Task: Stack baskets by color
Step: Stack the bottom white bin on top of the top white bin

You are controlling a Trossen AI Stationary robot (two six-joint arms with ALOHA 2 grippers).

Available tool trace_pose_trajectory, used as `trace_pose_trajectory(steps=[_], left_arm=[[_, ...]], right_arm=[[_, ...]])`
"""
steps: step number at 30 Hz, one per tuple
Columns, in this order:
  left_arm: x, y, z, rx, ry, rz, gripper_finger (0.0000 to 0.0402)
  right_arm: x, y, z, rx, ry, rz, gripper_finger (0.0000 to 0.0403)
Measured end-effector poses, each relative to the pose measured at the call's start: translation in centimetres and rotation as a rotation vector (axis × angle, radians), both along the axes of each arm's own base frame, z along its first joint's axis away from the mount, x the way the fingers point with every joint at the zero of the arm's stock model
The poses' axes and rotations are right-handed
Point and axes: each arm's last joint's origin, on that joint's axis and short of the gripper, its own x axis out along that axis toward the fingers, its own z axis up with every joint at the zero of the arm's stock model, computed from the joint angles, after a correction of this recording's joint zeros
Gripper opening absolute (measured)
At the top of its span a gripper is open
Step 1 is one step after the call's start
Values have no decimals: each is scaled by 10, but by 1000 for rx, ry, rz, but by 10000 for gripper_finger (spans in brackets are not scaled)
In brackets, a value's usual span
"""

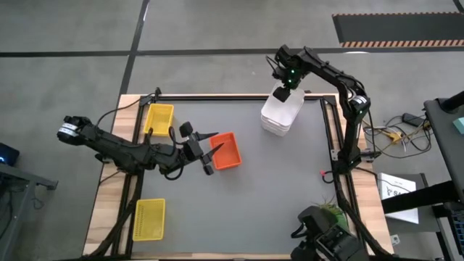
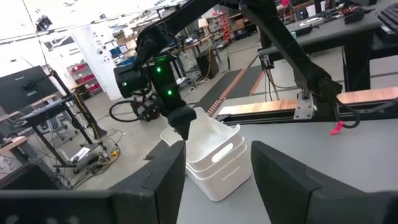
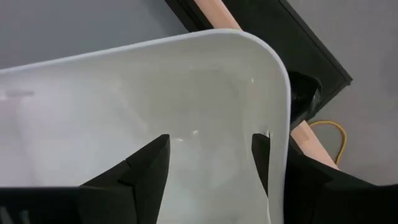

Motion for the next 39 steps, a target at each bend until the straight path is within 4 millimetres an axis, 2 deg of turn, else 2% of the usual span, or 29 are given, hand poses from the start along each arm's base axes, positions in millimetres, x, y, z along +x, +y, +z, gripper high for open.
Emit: trace_pose_trajectory(steps=[7, 10, 13, 16, 18, 21, 23, 26, 28, 31, 39], left_arm=[[0, 0, 0, 0, 1, -1, 166], [0, 0, -1, 1, 3, -1, 166], [0, 0, -1, -14, -6, -2, 166], [0, 0, -2, -19, -6, -2, 166], [0, 0, -3, -20, -4, -5, 166], [0, -1, -1, -27, -24, -22, 166], [4, -3, 2, -35, -64, -73, 166], [12, -6, 1, -7, -76, -122, 166], [16, -7, 1, 8, -69, -126, 166], [21, -8, -2, 16, -52, -125, 166], [24, -9, -6, 16, -40, -121, 166]], right_arm=[[-1, 0, -10, 1, 10, -26, 224], [1, -1, -10, 8, -28, -69, 224], [0, 0, -7, 30, -28, -32, 224], [0, 1, -2, 32, -65, -87, 224], [-2, 4, -1, 60, -50, -37, 224], [-1, 2, -1, 38, -43, -87, 224], [-2, 4, -1, 52, -32, -37, 224], [0, 2, -2, 24, -59, -81, 224], [-2, 4, -3, 41, -16, -12, 224], [-4, 3, -3, -56, 104, -98, 224], [0, 3, -4, -56, 65, -127, 224]])
